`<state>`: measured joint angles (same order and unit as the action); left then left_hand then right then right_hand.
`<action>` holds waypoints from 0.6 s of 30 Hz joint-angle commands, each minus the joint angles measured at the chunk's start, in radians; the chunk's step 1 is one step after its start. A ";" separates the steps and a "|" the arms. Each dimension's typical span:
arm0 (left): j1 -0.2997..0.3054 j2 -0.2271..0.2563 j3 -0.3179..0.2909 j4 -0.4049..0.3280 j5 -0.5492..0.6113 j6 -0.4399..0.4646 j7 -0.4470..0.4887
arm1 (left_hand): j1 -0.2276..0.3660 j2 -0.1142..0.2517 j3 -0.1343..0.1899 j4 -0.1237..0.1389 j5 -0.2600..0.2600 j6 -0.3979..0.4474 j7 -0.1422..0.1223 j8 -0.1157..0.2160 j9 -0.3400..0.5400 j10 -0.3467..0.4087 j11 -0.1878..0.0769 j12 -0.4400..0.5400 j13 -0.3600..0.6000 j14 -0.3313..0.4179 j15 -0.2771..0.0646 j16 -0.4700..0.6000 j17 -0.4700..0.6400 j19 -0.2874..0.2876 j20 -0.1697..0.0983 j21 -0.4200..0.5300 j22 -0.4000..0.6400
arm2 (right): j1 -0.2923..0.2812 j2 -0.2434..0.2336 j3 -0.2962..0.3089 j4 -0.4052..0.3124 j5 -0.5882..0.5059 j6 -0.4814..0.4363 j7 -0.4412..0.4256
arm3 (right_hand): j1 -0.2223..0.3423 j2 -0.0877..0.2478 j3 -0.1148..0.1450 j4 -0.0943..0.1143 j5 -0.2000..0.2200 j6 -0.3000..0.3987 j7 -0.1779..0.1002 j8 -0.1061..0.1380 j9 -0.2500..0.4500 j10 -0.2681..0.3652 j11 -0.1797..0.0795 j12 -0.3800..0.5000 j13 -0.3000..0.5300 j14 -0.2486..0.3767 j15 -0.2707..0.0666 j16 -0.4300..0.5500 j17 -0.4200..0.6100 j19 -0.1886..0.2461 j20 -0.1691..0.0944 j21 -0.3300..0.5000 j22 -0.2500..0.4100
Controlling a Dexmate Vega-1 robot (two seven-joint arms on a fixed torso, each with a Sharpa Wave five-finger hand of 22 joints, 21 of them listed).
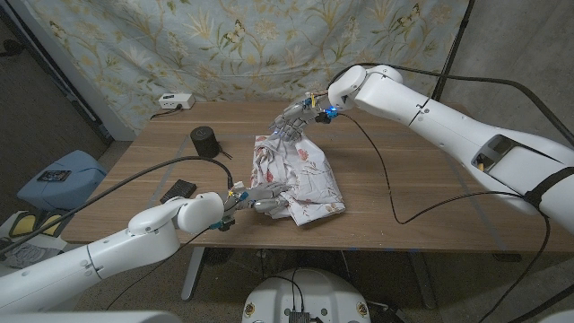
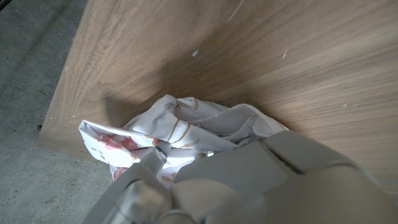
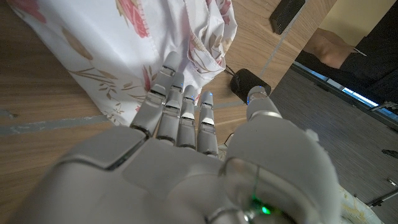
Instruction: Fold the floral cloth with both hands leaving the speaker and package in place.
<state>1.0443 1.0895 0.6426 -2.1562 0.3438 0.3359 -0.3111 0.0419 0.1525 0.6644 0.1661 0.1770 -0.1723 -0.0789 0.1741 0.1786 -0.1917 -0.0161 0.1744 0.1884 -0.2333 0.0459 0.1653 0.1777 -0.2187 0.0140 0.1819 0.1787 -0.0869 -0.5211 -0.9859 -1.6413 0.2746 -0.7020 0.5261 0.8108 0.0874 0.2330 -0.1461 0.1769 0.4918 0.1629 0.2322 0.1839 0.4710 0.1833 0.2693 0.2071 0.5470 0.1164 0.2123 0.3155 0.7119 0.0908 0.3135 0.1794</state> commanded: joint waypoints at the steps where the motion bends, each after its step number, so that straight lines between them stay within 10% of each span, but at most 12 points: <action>1: 0.022 0.018 -0.004 0.051 -0.016 0.013 0.049 | -0.011 0.005 0.004 0.005 -0.005 -0.087 -0.005 0.011 0.003 -0.039 0.021 0.022 0.007 0.017 0.059 0.019 0.012 0.073 0.073 0.015 0.006 | 0.010 -0.030 0.007 -0.023 -0.034 0.013 0.007 | 0.012 0.005 -0.005 0.002 0.003 0.010 0.001 -0.007 0.004 0.002 -0.006 -0.005 0.005 0.005 -0.006 0.008 0.003 0.004 -0.002 -0.007 0.003; 18: 0.116 0.054 -0.045 0.007 -0.038 0.025 0.177 | -0.006 0.004 0.010 -0.005 -0.004 -0.055 -0.008 0.020 0.002 -0.016 0.013 0.034 0.006 0.037 0.049 0.023 0.006 0.090 0.066 0.024 0.005 | 0.008 -0.067 0.008 -0.018 -0.129 0.051 0.012 | 0.005 0.000 -0.018 0.005 0.003 0.029 -0.032 -0.010 0.005 0.024 -0.038 -0.010 0.007 0.017 -0.055 0.022 0.002 0.011 -0.033 -0.010 0.005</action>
<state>1.1113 1.1243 0.6200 -2.1564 0.3162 0.3355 -0.2062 0.0419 0.1525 0.6678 0.1627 0.1770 -0.1737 -0.0881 0.1858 0.1795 -0.1917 -0.0162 0.1744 0.1884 -0.2342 0.0368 0.1656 0.1774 -0.2149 -0.0044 0.1820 0.1786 -0.0678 -0.5573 -0.9950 -1.6350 0.1869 -0.6555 0.5381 0.8108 0.0874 0.2192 -0.1433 0.1769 0.5183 0.1396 0.2216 0.1838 0.4888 0.1548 0.2622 0.2119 0.5602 0.0709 0.2270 0.3156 0.7174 0.0635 0.3049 0.1793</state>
